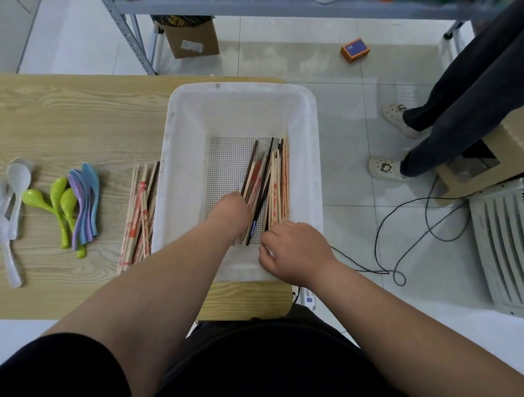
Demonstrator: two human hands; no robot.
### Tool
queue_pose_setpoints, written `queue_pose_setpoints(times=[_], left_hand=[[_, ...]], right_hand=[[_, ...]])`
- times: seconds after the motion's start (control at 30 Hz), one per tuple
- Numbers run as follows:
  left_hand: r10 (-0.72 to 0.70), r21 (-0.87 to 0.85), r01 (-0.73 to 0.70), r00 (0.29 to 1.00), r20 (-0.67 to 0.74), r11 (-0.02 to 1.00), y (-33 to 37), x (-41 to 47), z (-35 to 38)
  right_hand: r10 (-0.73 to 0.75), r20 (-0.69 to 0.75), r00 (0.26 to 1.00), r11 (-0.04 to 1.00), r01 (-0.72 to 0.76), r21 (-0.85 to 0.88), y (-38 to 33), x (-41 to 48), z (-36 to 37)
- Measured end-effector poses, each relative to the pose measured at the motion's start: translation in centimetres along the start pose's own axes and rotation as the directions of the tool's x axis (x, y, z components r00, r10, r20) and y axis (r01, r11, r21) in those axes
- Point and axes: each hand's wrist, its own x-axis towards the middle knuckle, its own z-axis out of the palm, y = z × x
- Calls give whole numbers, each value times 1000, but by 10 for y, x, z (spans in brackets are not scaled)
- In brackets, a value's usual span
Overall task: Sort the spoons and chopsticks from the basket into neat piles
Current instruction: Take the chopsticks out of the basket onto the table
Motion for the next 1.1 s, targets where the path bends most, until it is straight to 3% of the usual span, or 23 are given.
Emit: queue_pose_setpoints(times=[0.1,0.4,0.63,0.77,0.83,0.93,1.1], left_hand=[[-14,-38,15,1000,8,999,-3,-5,-1],[-2,-447,-8,1000,-22,894,-32,-32,-35],[24,-755,-15,1000,1,656,-75,-74,-56],[63,-886,-111,994,-93,449,-110,-91,-69],[59,-902,-184,983,-175,391,-132,-98,-78],[7,-825,-243,960,-278,510,-175,-100,-85],[-190,-645,-9,952,-238,764,-245,-75,-61]], right_hand=[[2,29,1000,1000,-2,-6,0,0,-1],[47,134,990,999,-44,-29,-3,1,-7],[154,229,961,988,-156,-10,-11,9,-8],[175,261,949,971,-209,112,-45,24,-6],[164,268,949,966,-210,149,-66,34,-1],[171,300,939,964,-222,145,-91,47,7],[240,317,917,957,-278,80,-102,50,15]])
